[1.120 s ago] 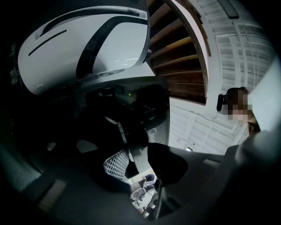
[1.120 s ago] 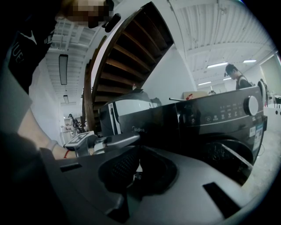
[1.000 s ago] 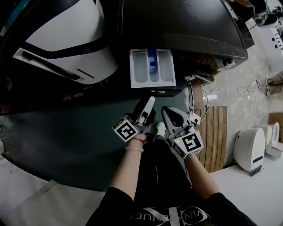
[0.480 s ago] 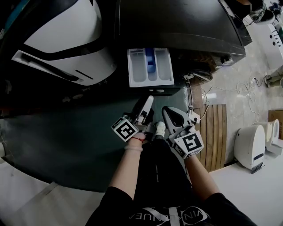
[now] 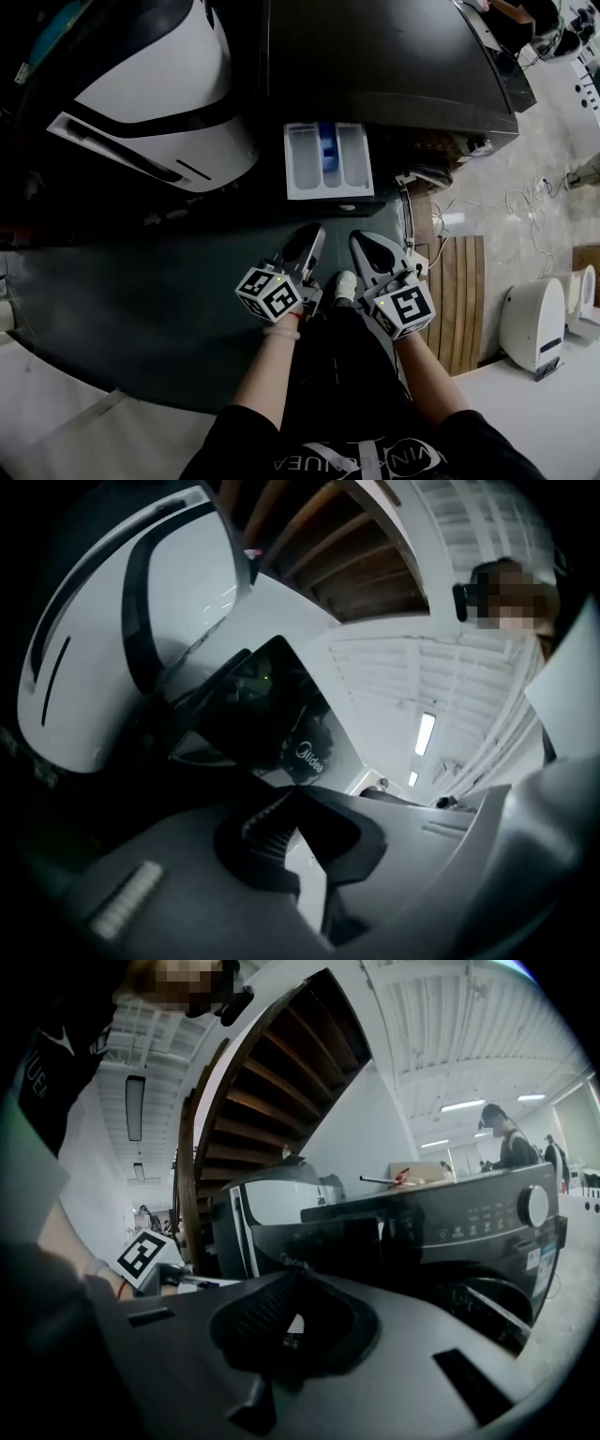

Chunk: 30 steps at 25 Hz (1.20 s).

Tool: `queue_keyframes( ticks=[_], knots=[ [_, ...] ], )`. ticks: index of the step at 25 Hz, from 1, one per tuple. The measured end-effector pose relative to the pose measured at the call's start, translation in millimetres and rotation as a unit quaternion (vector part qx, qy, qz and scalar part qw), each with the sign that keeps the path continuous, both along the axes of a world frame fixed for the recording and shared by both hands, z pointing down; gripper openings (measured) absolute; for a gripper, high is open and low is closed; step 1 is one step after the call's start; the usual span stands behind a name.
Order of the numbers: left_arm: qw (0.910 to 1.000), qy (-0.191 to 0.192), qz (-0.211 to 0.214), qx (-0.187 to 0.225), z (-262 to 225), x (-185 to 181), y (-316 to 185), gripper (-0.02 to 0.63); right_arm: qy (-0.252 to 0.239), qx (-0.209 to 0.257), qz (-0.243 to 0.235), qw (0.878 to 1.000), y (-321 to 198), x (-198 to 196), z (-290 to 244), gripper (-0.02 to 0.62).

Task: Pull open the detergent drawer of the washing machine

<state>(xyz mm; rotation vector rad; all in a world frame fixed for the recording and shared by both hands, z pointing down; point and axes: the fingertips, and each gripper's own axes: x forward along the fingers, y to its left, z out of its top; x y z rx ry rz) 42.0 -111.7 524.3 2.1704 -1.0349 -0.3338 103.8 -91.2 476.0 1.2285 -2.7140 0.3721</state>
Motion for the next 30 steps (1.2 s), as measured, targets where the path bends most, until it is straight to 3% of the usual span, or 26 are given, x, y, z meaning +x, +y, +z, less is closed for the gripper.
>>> queue_keyframes(
  ticks=[3, 7, 21, 30],
  knots=[
    [0.9970, -0.072, 0.008, 0.028, -16, -4, 6, 0.009, 0.006, 0.012, -0.008, 1.000, -3, -1, -13, 0.012],
    [0.9907, -0.124, 0.009, 0.055, -42, -13, 8, 0.009, 0.009, 0.025, -0.015, 1.000, -6, 2, -34, 0.012],
    [0.9689, -0.217, -0.033, 0.114, -112, -40, -6, 0.009, 0.002, 0.054, -0.010, 0.998, -15, 16, -93, 0.012],
    [0.9485, -0.270, -0.056, 0.157, -149, -50, -11, 0.009, 0.001, 0.078, -0.006, 0.997, -20, 21, -114, 0.012]
  ],
)
